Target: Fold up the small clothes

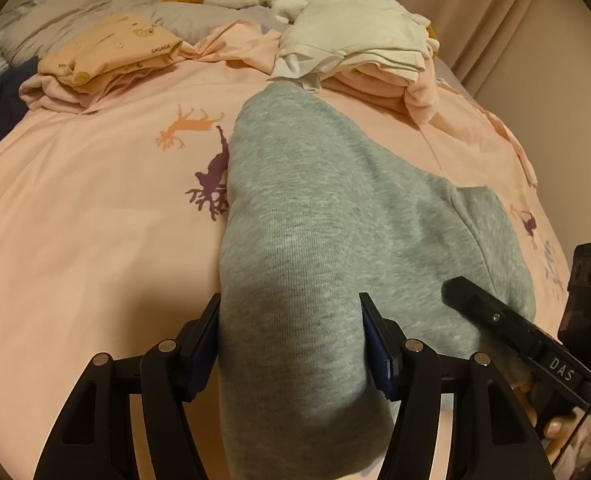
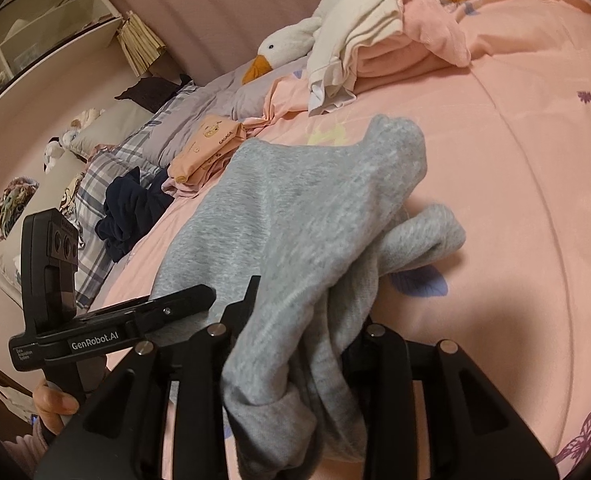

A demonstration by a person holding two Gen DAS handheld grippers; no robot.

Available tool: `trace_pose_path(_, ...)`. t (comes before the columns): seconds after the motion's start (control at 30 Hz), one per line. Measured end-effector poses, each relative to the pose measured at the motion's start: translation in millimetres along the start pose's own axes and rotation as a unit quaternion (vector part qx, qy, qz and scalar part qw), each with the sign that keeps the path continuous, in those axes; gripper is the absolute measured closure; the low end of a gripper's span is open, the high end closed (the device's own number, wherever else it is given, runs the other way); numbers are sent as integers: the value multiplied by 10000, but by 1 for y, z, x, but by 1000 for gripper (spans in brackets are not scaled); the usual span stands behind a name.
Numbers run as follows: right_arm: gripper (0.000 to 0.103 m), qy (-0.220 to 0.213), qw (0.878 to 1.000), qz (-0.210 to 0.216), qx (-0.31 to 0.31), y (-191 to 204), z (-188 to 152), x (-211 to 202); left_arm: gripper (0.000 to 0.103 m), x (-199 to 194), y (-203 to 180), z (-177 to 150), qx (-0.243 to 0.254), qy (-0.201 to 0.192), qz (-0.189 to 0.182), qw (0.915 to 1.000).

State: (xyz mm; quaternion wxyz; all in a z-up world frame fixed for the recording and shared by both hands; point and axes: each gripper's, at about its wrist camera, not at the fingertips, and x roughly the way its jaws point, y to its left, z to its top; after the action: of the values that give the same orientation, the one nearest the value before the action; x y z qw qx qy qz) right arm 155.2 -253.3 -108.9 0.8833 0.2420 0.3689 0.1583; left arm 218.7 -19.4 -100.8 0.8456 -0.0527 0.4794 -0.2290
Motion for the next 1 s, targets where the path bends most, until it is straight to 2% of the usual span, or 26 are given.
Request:
trace_pose_path(0.2, 67, 80, 9997, 55, 204, -6, -3, 1, 39, 1, 5, -3, -43, 25, -42, 10000)
trace_pose_path(0.43, 65, 154, 9992, 105, 353, -12, -5, 3, 33, 2, 12, -5, -151, 57, -94, 9998)
trace_pose_path(1.0, 60, 204, 9988, 102, 437, -19, -6, 1, 31, 0, 13, -7, -130, 47, -77, 9999)
